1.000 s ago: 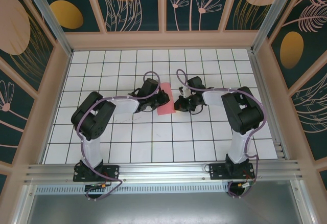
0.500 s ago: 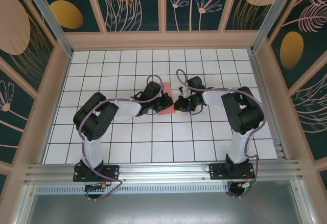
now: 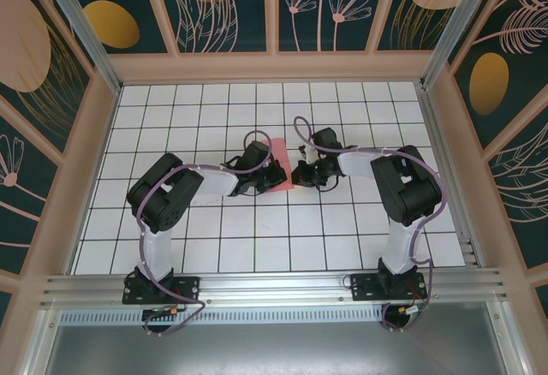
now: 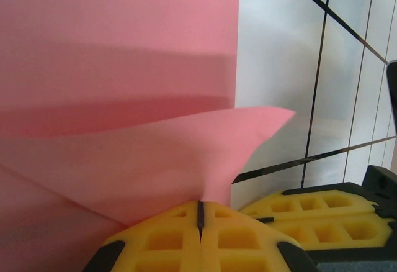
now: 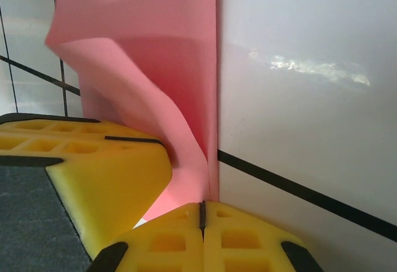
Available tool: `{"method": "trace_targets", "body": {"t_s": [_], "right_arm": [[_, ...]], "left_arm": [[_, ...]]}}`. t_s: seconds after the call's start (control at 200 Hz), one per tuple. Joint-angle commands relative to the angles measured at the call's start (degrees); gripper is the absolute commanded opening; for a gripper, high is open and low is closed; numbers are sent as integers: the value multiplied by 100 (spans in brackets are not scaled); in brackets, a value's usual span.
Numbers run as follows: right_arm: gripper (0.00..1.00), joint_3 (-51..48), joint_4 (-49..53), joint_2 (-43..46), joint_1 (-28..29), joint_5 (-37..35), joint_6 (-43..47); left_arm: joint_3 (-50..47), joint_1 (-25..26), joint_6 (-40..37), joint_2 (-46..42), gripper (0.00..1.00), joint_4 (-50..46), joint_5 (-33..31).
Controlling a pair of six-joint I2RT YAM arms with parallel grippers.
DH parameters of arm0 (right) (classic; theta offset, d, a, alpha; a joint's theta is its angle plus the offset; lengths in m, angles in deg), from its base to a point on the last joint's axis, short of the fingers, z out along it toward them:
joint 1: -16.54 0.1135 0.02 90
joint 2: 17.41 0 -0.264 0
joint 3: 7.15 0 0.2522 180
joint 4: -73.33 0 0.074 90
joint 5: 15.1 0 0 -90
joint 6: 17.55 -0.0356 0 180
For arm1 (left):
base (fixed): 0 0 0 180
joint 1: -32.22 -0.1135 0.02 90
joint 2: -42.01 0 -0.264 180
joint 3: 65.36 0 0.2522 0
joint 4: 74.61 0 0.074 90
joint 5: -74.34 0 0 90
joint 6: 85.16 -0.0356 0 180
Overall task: Fold a paper plane with a square sheet of paper (pick it up from the middle)
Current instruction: Fold the triangle a second time at the center of the table.
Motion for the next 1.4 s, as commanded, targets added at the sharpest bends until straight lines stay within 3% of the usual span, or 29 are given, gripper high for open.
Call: {"method": "trace_targets", "body": {"t_s": [0.0,0.2,0.45,1.111,1.396], "right_arm": [[1,-231,652,-295,98,-959,146],[1,-277,957,-422,236,-1771,208],[1,-291,1242,-606,390,-2375,226],[0,-266,1318,-742,417,-2524,252],[0,-240,1263,-630,417,-2275,248]], "left_arm": [[-56,37,27,63,0,-248,-271],[48,4,-192,8,0,-685,-708],[155,-172,-279,-24,1,-740,-702],[-53,-1115,-712,-174,6,-900,-921],[-127,-1288,-1004,-345,8,-917,-868]]}}
